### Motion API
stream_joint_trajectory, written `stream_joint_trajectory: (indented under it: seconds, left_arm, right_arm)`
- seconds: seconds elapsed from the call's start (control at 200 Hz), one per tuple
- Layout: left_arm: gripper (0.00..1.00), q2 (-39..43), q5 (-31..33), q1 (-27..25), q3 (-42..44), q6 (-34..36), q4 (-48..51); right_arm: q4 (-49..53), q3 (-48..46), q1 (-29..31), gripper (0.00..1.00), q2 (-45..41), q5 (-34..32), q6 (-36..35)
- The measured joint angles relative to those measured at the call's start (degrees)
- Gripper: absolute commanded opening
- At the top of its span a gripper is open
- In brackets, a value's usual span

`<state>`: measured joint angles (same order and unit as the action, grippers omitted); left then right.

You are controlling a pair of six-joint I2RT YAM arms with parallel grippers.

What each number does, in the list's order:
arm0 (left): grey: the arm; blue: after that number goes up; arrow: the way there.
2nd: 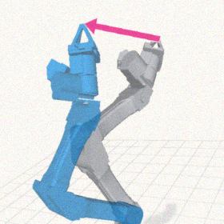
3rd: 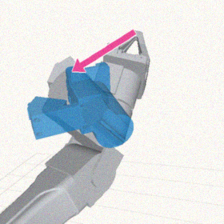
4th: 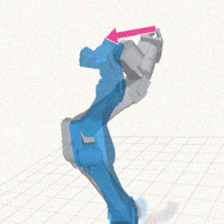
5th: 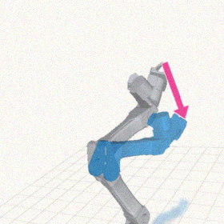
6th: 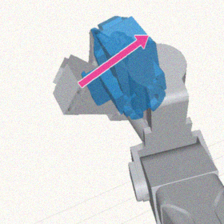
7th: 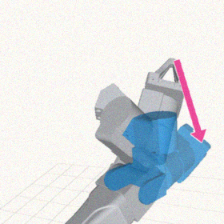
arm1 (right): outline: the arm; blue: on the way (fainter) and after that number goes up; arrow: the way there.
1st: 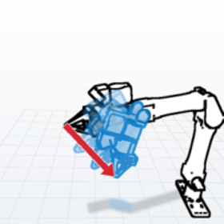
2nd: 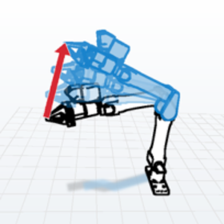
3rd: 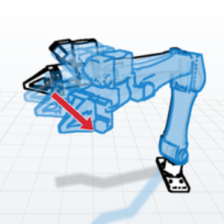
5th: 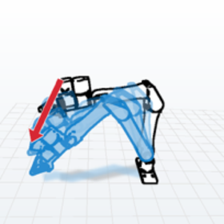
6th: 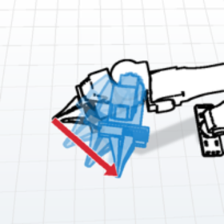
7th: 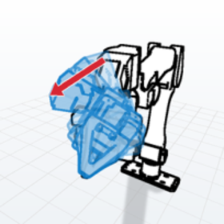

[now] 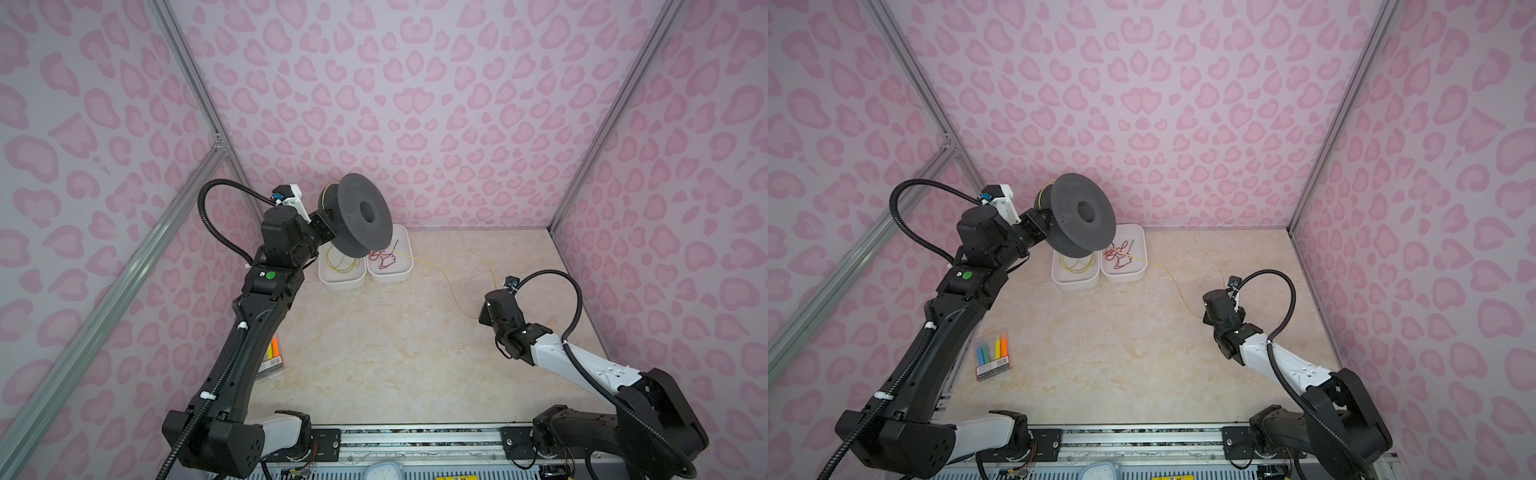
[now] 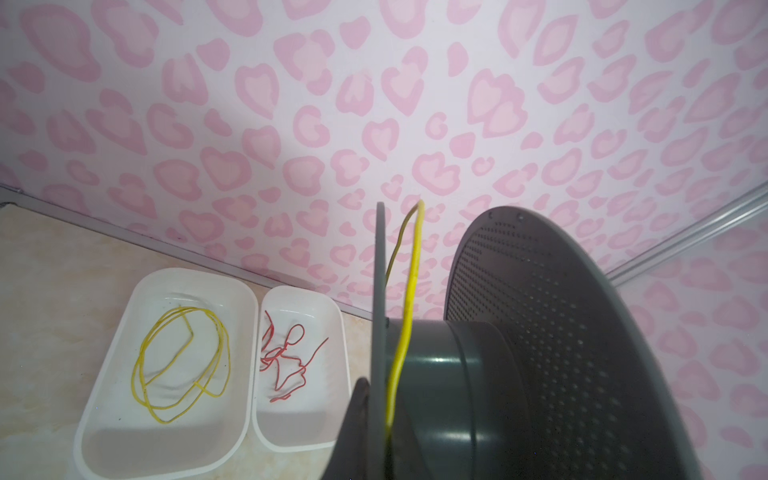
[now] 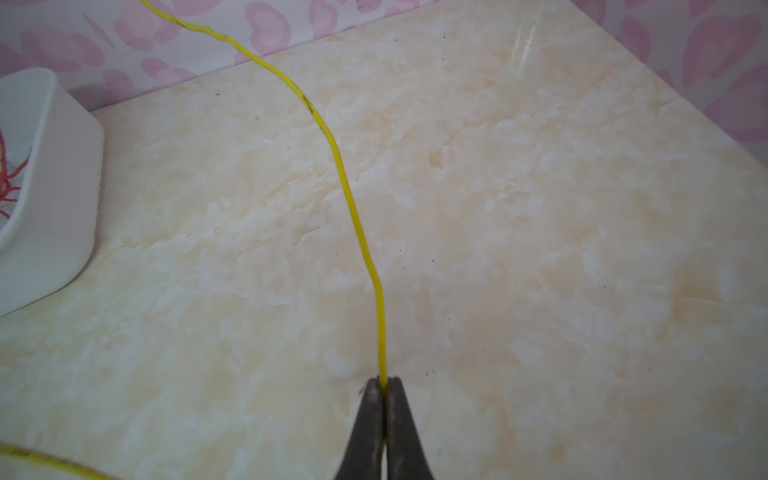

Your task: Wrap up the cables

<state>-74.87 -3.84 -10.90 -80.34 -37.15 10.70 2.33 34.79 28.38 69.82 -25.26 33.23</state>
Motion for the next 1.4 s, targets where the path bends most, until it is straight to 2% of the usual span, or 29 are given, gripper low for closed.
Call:
stream_joint_trajectory:
  seconds: [0.11, 0.265, 0.455, 0.725, 1.01, 1.265, 1.4]
  left_arm:
    - [0.04, -2.86, 5.44, -0.59, -1.53, 0.92, 1.07]
    - [0.04, -5.86, 13.40, -2.01, -2.67, 4.09, 3.54]
    - [0.04, -8.28, 20.92, -2.58, -2.67, 7.76, 5.70]
    - [0.04, -11.39, 29.38, -2.71, -2.82, 11.69, 6.21]
    - [0.04, -14.43, 30.58, -3.23, -3.13, 14.69, 6.56]
    - [0.04, -15.52, 31.06, -6.71, -3.45, 19.82, 6.75]
    - [0.04, -15.65, 31.95, -8.22, -3.52, 23.41, 6.82]
  right_arm:
    - [3.87, 2.47, 4.11, 0.00, -6.03, -3.37, -1.53]
    - [8.68, 7.76, 6.32, 0.00, -13.14, -6.88, -4.02]
    - [13.68, 14.78, 8.55, 0.00, -18.62, -7.15, -6.08]
    - [18.45, 22.88, 12.92, 0.00, -21.88, -4.94, -7.34]
    - [18.47, 27.08, 16.24, 0.00, -22.67, -1.73, -7.96]
    - [14.25, 35.28, 16.09, 0.00, -16.41, 0.87, -9.77]
    - [12.20, 42.07, 12.57, 0.00, -11.45, 3.52, -10.97]
